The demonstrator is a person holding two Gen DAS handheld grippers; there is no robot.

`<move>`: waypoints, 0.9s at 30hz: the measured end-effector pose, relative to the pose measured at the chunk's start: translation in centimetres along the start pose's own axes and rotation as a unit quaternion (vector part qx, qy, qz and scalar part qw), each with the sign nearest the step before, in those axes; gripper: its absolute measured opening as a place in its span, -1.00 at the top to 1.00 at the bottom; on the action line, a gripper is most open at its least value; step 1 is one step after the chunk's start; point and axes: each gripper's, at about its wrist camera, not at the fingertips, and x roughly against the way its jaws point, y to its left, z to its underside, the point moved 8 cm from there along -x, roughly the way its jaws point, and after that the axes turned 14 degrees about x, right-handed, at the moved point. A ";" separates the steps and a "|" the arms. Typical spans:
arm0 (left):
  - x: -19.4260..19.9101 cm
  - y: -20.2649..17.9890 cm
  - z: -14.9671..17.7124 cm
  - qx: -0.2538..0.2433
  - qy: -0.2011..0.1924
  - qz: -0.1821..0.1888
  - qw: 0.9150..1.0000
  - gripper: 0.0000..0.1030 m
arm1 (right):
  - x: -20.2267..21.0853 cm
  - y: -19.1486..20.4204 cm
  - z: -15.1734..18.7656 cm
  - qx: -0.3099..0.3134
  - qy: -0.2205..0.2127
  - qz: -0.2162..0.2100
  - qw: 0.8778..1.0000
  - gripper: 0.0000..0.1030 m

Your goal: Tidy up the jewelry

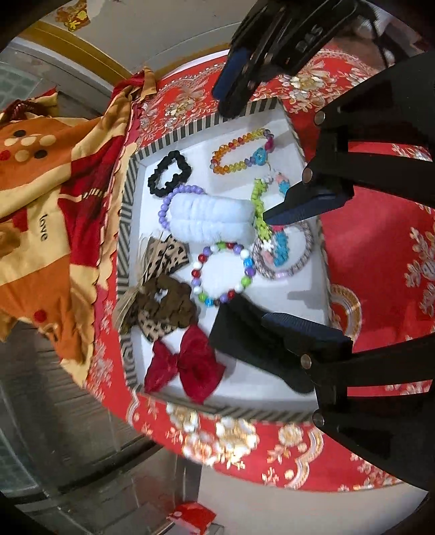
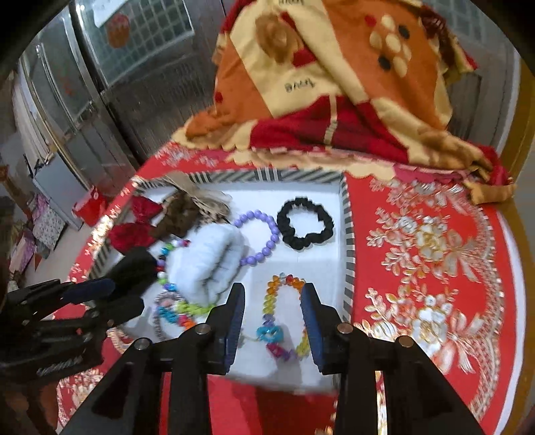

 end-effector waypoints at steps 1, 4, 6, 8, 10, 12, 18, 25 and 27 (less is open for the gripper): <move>0.4 0.2 0.0 0.001 -0.004 0.002 1.000 -0.05 | 0.5 0.1 0.1 -0.003 -0.004 0.003 1.000 0.36; 2.0 0.9 0.2 0.004 -0.023 -0.001 1.000 -0.05 | 2.3 0.9 0.8 -0.021 -0.006 0.016 1.000 0.36; 3.0 1.3 0.2 0.003 -0.036 -0.005 0.999 -0.05 | 3.2 1.4 1.3 -0.027 -0.008 0.029 0.999 0.36; 4.0 1.7 0.2 0.005 -0.045 -0.002 0.999 -0.05 | 4.0 1.8 1.8 -0.029 -0.009 0.039 0.999 0.36; 5.0 1.9 0.2 0.006 -0.055 0.000 0.998 -0.05 | 4.7 2.3 2.2 -0.036 -0.011 0.044 0.998 0.36; 6.0 2.1 0.2 0.002 -0.067 -0.002 0.998 -0.05 | 5.9 2.8 2.3 -0.052 -0.029 0.040 0.997 0.36; 8.7 2.6 0.2 -0.005 -0.092 0.001 0.996 -0.05 | 8.3 5.0 2.1 -0.044 -0.046 0.044 0.997 0.23; 11.3 3.7 0.7 -0.010 -0.118 -0.009 0.993 -0.05 | 10.4 7.0 2.1 -0.030 -0.058 0.061 0.996 0.16; 11.8 4.0 0.8 -0.014 -0.126 -0.021 0.992 -0.05 | 10.7 7.6 2.2 -0.027 -0.055 0.061 0.996 0.16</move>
